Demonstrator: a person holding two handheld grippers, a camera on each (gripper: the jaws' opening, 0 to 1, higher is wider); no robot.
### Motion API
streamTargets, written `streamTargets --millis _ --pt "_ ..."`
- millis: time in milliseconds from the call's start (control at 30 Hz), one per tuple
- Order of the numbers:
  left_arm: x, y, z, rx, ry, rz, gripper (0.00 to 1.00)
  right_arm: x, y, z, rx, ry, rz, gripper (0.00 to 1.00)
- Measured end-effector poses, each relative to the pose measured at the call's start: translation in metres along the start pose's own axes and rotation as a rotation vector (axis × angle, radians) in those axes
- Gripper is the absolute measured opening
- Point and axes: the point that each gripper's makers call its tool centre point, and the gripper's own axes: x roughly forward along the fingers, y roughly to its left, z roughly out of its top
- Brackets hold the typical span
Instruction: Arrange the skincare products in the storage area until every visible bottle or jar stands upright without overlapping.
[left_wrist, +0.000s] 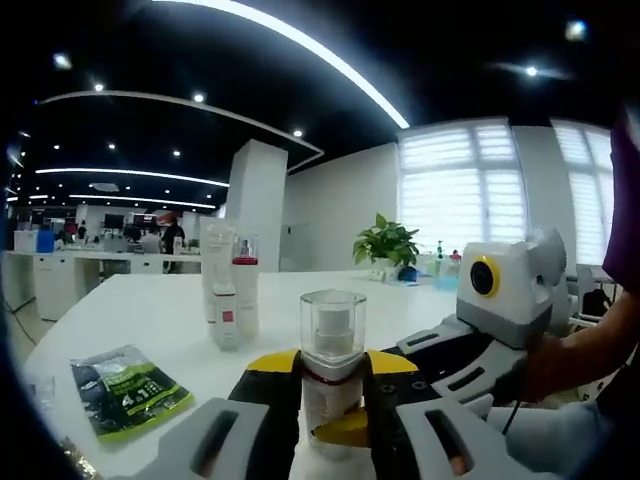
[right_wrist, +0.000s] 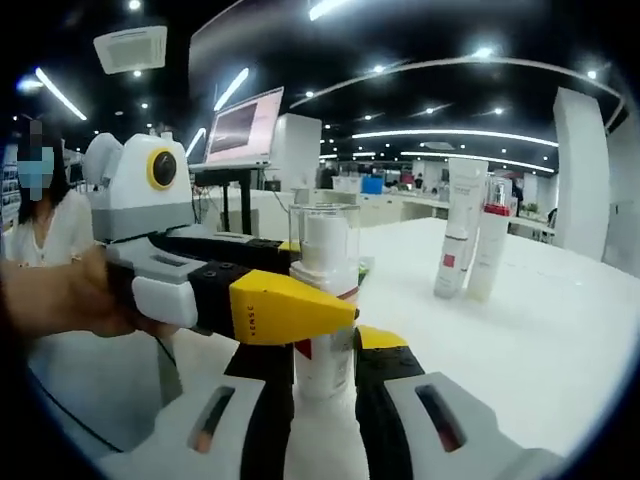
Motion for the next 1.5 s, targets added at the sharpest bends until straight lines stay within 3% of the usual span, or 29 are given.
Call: streamTargets --millis 167,267,333,633,1133,1500 --pt "0.0 0.004 0.0 -0.047 -0.003 0.024 0.26 0.003 -0.008 0.0 0.001 0.004 -0.014 0.21" --pt "-0.006 0.017 0.004 -0.055 -0.062 0.109 0.35 0.004 -0.022 0.002 0.052 -0.008 -0.022 0.21" --pt "-0.008 0.02 0.003 -0.075 -0.065 0.121 0.35 0.003 -0.03 0.004 0.056 -0.012 -0.035 0.21" --pt "-0.015 0.031 -0.008 -0.093 -0.071 0.206 0.36 0.013 -0.085 0.006 0.067 -0.004 -0.099 0.21" --pt "-0.033 0.034 -0.014 -0.069 -0.1 0.252 0.35 0.038 -0.152 0.005 0.135 -0.033 -0.177 0.21" --pt "-0.037 0.039 -0.018 -0.068 -0.097 0.273 0.35 0.065 -0.189 0.001 0.108 -0.011 -0.199 0.21"
